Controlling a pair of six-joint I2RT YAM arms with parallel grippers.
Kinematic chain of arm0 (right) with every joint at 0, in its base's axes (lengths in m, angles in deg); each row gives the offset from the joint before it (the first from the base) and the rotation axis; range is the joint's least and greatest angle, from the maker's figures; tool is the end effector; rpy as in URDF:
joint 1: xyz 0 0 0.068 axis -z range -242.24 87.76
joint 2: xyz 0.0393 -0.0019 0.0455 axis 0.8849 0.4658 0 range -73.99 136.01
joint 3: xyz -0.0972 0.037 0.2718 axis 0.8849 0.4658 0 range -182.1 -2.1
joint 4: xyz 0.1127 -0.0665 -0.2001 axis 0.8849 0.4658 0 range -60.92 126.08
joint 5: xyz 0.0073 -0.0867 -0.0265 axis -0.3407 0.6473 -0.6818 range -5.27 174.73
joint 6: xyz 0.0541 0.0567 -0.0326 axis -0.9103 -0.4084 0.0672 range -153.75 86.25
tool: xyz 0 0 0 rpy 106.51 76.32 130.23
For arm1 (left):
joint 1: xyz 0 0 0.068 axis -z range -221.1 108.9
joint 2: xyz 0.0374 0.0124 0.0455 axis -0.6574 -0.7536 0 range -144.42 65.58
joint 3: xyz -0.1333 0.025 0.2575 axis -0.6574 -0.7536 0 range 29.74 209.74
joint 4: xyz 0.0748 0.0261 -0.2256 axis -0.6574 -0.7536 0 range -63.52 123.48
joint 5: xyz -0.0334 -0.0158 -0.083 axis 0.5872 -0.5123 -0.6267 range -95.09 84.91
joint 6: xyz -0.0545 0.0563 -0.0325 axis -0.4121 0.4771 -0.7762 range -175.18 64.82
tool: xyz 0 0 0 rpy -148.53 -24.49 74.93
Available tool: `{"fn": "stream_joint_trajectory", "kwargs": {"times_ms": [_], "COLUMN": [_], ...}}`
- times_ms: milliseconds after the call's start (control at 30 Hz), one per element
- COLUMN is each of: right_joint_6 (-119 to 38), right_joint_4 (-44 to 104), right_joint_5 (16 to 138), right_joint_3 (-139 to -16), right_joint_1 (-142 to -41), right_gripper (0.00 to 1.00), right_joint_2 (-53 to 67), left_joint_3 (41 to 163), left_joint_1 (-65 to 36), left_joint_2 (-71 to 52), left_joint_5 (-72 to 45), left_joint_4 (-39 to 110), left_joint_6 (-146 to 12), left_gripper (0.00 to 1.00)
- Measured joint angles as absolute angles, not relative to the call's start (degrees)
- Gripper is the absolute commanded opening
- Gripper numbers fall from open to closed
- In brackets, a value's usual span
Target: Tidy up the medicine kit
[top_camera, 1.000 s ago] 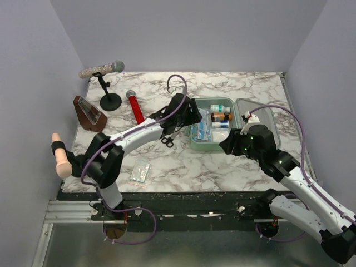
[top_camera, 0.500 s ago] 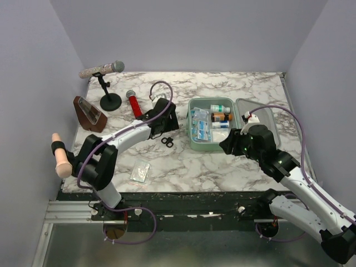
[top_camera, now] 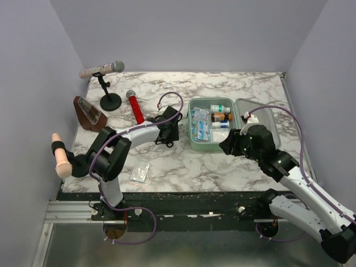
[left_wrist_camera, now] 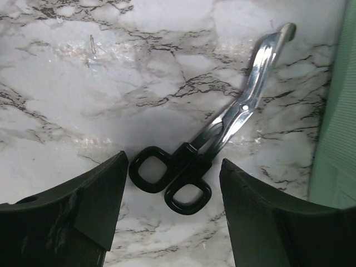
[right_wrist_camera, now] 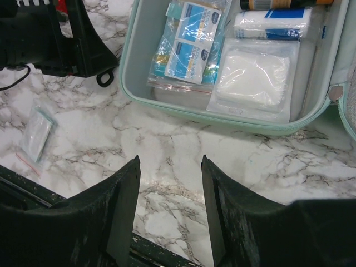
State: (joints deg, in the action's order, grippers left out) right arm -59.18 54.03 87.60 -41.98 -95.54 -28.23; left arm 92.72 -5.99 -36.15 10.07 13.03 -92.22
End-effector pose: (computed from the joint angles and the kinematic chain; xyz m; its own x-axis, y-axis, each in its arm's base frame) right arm 0.1493 0.0936 0.2770 -0.6069 0.1143 -0.7865 -0.2789 0.8960 0.3455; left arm 0.3075 -0.1922 0.1735 -0.8294 -0.1276 -0.5439 -0.0675 0.9893 -0.1292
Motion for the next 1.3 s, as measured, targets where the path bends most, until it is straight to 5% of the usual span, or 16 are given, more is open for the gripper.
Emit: {"fn": "stream_joint_trajectory", "kwargs": {"times_ms": [233,433,633,867,1067,1300], "right_joint_6": [-59.21,-59.21,-59.21,-59.25,-59.27,-59.45], "right_joint_4": [54.01,54.07,54.07,54.07,54.05,54.07], "right_joint_5": [87.56,87.58,87.6,87.58,87.53,87.49], "right_joint_3": [-40.82,-40.28,-40.17,-40.15,-39.82,-39.6], "right_joint_1": [-95.56,-95.56,-95.56,-95.56,-95.54,-95.56], "right_gripper": [0.57,0.57,0.57,0.57,0.57,0.57], "right_joint_2": [-28.25,-29.17,-30.48,-30.5,-30.5,-30.57], "left_joint_3": [95.61,98.95,95.89,89.27,84.42,83.65], "left_joint_1": [-5.99,-5.51,-4.96,-4.54,-0.87,3.83], "left_joint_2": [-39.21,-41.9,-41.22,-37.07,-33.18,-31.63], "left_joint_5": [11.93,12.26,13.11,13.11,12.58,12.02], "left_joint_4": [12.11,11.68,15.46,20.16,21.9,20.59], "left_joint_6": [-90.84,-90.3,-90.04,-92.22,-96.9,-101.36], "left_gripper": [0.73,0.6,0.47,0.45,0.48,0.73]}}
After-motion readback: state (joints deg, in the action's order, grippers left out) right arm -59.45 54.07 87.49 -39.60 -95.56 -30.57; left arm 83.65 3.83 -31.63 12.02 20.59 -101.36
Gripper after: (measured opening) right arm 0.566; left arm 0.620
